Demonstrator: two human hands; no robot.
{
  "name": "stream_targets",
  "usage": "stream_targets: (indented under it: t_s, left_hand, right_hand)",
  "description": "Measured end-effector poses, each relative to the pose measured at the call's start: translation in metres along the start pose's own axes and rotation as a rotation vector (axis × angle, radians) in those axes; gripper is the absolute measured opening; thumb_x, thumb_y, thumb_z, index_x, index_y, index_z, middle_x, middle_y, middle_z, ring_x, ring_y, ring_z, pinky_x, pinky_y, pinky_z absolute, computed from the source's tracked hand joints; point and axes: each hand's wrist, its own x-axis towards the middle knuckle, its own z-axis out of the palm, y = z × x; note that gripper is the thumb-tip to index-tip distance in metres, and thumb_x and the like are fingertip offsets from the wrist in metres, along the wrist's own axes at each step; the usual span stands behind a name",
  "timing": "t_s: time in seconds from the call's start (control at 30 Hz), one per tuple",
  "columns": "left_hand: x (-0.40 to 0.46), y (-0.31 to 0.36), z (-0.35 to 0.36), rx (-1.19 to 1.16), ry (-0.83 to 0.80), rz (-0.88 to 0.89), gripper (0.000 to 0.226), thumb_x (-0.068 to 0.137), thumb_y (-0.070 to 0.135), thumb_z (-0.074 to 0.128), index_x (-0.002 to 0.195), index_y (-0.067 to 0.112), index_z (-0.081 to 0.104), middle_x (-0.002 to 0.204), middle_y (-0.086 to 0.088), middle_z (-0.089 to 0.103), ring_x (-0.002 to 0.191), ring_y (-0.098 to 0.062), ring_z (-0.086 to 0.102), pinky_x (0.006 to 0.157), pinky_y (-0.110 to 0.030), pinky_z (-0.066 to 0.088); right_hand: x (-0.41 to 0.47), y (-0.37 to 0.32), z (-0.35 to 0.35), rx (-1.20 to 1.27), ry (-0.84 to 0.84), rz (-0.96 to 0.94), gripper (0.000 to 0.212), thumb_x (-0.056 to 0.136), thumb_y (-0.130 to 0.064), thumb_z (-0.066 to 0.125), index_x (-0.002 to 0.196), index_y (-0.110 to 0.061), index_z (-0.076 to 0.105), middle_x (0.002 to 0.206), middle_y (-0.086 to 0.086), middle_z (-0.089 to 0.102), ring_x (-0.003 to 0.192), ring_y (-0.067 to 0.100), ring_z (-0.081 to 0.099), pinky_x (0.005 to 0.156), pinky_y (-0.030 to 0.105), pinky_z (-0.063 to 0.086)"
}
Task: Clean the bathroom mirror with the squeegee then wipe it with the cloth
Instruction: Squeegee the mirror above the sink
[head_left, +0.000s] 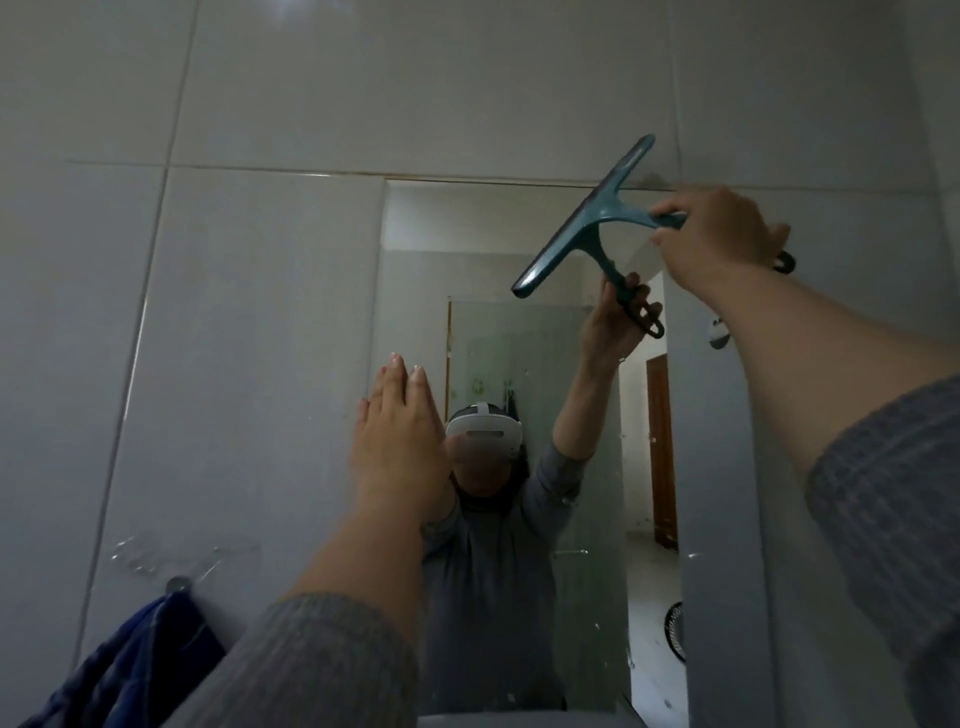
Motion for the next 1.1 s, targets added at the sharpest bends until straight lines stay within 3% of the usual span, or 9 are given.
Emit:
stream_targets:
  t_s: [0.1, 0.17, 0.37, 0.47, 0.63, 0.77, 0.83, 0.93, 1.1]
  left_hand:
    - [0.001, 0.000, 0.001, 0.014, 0.002, -0.014, 0.091, 0.085, 0.052, 0.059, 0.150, 0.013, 0.010, 0.161, -0.007, 0.000, 0.147, -0.022, 0.002, 0.117, -0.038, 0.009]
    - [0.001, 0.000, 0.000, 0.014, -0.005, -0.021, 0.090, 0.085, 0.051, 0.060, 0.150, 0.012, 0.011, 0.161, -0.007, 0.001, 0.147, -0.023, 0.003, 0.118, -0.039, 0.012]
    - [0.002, 0.004, -0.001, 0.010, -0.015, -0.034, 0.090, 0.084, 0.048, 0.063, 0.150, 0.010, 0.014, 0.161, -0.009, 0.003, 0.147, -0.026, 0.007, 0.118, -0.043, 0.014]
    - [0.002, 0.004, -0.001, 0.027, -0.020, -0.032, 0.089, 0.084, 0.047, 0.063, 0.149, 0.010, 0.015, 0.160, -0.010, 0.004, 0.146, -0.027, 0.010, 0.118, -0.044, 0.015]
    - [0.002, 0.004, 0.001, 0.017, -0.012, -0.028, 0.089, 0.084, 0.047, 0.064, 0.149, 0.011, 0.016, 0.160, -0.009, 0.005, 0.145, -0.028, 0.012, 0.118, -0.044, 0.016]
    - [-0.005, -0.003, 0.002, 0.004, 0.013, 0.011, 0.088, 0.083, 0.047, 0.065, 0.149, 0.011, 0.019, 0.160, -0.011, 0.009, 0.144, -0.029, 0.015, 0.117, -0.045, 0.018]
    - [-0.016, -0.008, 0.003, -0.015, 0.019, -0.002, 0.089, 0.082, 0.046, 0.066, 0.149, 0.010, 0.019, 0.159, -0.011, 0.009, 0.143, -0.031, 0.019, 0.116, -0.046, 0.022]
    - [-0.033, -0.014, 0.007, 0.004, -0.026, -0.033, 0.093, 0.084, 0.048, 0.063, 0.151, 0.010, 0.010, 0.160, -0.009, 0.001, 0.144, -0.030, 0.014, 0.117, -0.043, 0.019]
    - [-0.035, -0.019, 0.012, -0.002, -0.048, -0.051, 0.095, 0.085, 0.053, 0.059, 0.152, 0.010, 0.006, 0.161, -0.005, -0.006, 0.147, -0.022, 0.005, 0.116, -0.035, 0.016]
  right_hand:
    - [-0.009, 0.020, -0.008, 0.056, -0.029, 0.131, 0.027, 0.091, -0.018, 0.061, 0.114, -0.030, 0.067, 0.117, 0.004, 0.067, 0.107, 0.029, 0.059, 0.092, 0.041, 0.041]
    - [-0.017, 0.033, -0.010, 0.082, -0.038, 0.167, 0.026, 0.090, -0.018, 0.062, 0.114, -0.028, 0.067, 0.111, 0.004, 0.070, 0.097, 0.027, 0.064, 0.078, 0.034, 0.049]
    - [-0.047, 0.048, -0.013, 0.120, -0.065, 0.252, 0.026, 0.092, -0.025, 0.059, 0.117, -0.027, 0.066, 0.101, 0.002, 0.072, 0.074, 0.019, 0.062, 0.051, 0.021, 0.035]
    - [-0.064, 0.043, -0.009, 0.189, -0.083, 0.322, 0.022, 0.092, -0.025, 0.056, 0.111, -0.022, 0.068, 0.096, 0.000, 0.071, 0.072, 0.017, 0.061, 0.050, 0.023, 0.038]
    - [-0.090, 0.022, 0.009, 0.418, -0.044, 0.542, 0.017, 0.088, -0.022, 0.058, 0.102, -0.017, 0.067, 0.093, -0.001, 0.071, 0.066, 0.017, 0.067, 0.068, 0.033, 0.059]
    - [-0.111, 0.001, 0.022, 0.529, -0.045, 0.590, 0.007, 0.091, -0.022, 0.058, 0.098, -0.022, 0.059, 0.079, -0.007, 0.054, 0.053, 0.005, 0.046, 0.050, 0.017, 0.038]
    - [-0.123, -0.013, 0.026, 0.590, -0.053, 0.582, 0.006, 0.092, -0.022, 0.058, 0.096, -0.024, 0.054, 0.079, -0.008, 0.057, 0.057, 0.004, 0.052, 0.051, 0.015, 0.041]
    - [-0.136, -0.032, 0.036, 0.644, -0.061, 0.570, 0.003, 0.092, -0.021, 0.058, 0.092, -0.022, 0.055, 0.094, -0.002, 0.069, 0.077, 0.015, 0.069, 0.066, 0.028, 0.057]
    - [-0.150, -0.059, 0.045, 0.636, -0.080, 0.524, 0.012, 0.092, -0.022, 0.059, 0.102, -0.015, 0.062, 0.097, -0.001, 0.070, 0.083, 0.017, 0.069, 0.063, 0.025, 0.052]
